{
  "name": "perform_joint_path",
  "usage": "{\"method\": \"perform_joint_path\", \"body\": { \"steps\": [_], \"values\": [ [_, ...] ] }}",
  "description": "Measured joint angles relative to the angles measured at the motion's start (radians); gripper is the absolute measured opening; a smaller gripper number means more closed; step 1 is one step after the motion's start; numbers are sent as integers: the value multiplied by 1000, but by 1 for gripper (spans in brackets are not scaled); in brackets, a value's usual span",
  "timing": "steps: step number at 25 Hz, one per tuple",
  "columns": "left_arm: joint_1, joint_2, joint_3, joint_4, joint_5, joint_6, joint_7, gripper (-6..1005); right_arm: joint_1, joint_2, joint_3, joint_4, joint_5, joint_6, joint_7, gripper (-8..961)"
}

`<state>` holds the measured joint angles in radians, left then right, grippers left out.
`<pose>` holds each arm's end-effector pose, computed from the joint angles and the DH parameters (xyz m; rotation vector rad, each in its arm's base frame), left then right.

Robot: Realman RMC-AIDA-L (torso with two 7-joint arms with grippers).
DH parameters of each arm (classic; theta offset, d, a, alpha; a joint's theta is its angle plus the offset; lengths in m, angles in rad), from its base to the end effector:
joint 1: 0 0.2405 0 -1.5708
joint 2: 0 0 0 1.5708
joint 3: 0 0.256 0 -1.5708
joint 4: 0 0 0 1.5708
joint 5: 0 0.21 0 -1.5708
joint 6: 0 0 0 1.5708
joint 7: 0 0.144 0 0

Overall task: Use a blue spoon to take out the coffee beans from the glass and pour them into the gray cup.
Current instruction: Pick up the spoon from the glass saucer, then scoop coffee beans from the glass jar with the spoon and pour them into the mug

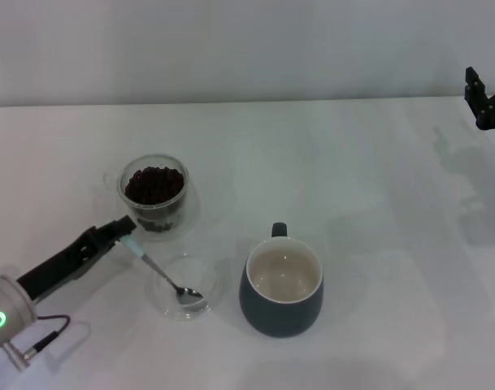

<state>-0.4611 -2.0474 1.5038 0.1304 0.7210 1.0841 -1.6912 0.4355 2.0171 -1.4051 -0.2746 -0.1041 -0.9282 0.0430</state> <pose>-0.3212 0.3117 -0.0641 -1.8179 -1.8070 -1.0693 0.3447 0.3700 0.0380 -1.6466 0.3225 0.3979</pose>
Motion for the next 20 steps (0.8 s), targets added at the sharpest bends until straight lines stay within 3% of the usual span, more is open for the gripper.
{"method": "perform_joint_path", "body": {
  "steps": [7, 13, 20],
  "values": [
    [81, 18, -36, 114, -5, 58, 17, 137, -1, -1, 0, -3, -1, 0, 0, 524],
    [112, 48, -103, 146, -5, 174, 37, 136, -3, -2, 2, -1, -1, 0, -4, 524],
    [176, 78, -188, 270, 0, 238, 58, 137, -5, -5, 6, 0, -2, -1, -6, 524]
  ]
}}
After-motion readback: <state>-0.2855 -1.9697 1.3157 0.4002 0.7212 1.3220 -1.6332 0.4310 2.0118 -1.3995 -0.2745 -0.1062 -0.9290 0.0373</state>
